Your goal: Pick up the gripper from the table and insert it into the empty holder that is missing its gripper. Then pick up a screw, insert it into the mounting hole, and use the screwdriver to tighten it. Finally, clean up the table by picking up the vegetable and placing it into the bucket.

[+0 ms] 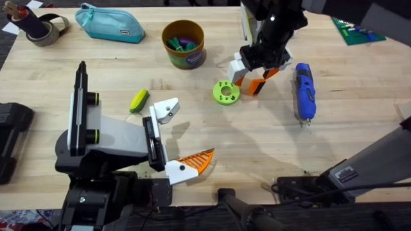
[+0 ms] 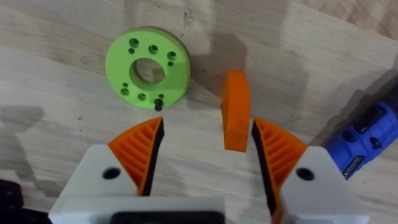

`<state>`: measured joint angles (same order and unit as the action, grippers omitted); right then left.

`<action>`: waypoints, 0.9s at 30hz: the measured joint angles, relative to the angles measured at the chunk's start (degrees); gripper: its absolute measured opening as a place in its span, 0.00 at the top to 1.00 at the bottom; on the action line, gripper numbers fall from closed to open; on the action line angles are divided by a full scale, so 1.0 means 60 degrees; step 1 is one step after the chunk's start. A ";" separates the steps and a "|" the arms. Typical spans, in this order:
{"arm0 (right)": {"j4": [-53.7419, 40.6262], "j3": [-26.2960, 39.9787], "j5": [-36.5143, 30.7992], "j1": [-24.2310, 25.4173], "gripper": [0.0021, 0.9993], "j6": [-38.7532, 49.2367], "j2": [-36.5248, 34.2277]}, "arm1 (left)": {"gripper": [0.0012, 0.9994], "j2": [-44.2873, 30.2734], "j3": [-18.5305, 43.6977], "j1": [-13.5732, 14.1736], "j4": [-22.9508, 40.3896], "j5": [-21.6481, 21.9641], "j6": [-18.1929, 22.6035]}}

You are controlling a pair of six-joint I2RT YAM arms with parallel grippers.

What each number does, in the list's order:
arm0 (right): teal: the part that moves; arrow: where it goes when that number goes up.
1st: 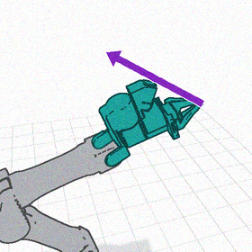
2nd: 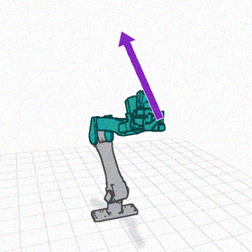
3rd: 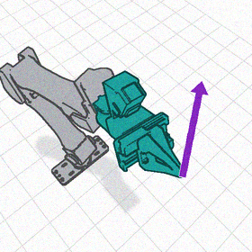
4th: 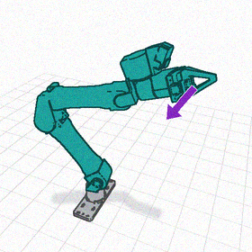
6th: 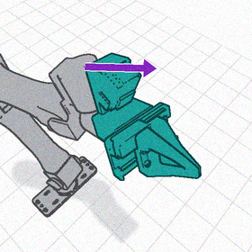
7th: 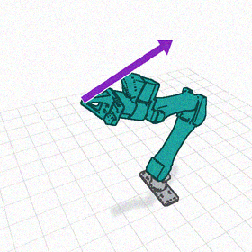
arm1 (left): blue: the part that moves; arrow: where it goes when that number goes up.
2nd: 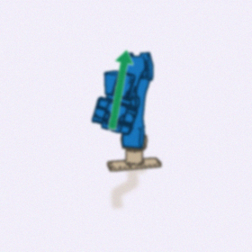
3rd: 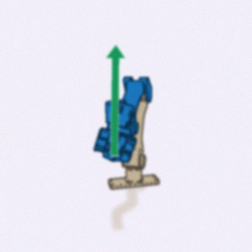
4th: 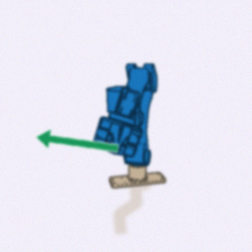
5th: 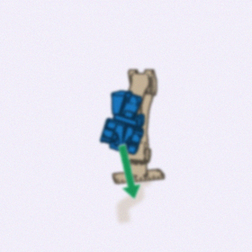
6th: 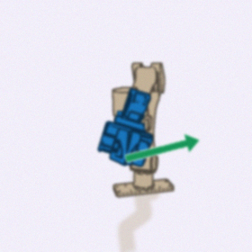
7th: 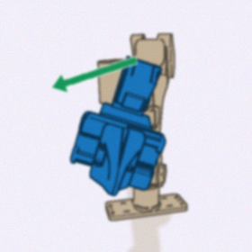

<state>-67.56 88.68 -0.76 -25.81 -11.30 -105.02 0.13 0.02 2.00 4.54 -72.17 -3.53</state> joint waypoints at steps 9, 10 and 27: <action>0.0150 -0.0003 -0.0053 0.0020 0.14 -0.0042 0.0001 | 0.01 -0.0022 0.0041 0.0007 0.0073 0.0005 0.0003; 0.0127 -0.0003 -0.0071 0.0020 0.14 -0.0107 0.0001 | 0.01 -0.0022 0.0041 0.0007 0.0073 0.0004 0.0003; -0.0055 -0.0360 -0.0475 0.0062 0.14 -0.1392 0.1183 | 0.01 -0.0024 0.0041 0.0007 0.0073 0.0006 0.0003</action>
<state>-67.89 86.52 -3.61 -25.44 -19.65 -97.92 -0.01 0.27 2.04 4.97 -72.14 -3.51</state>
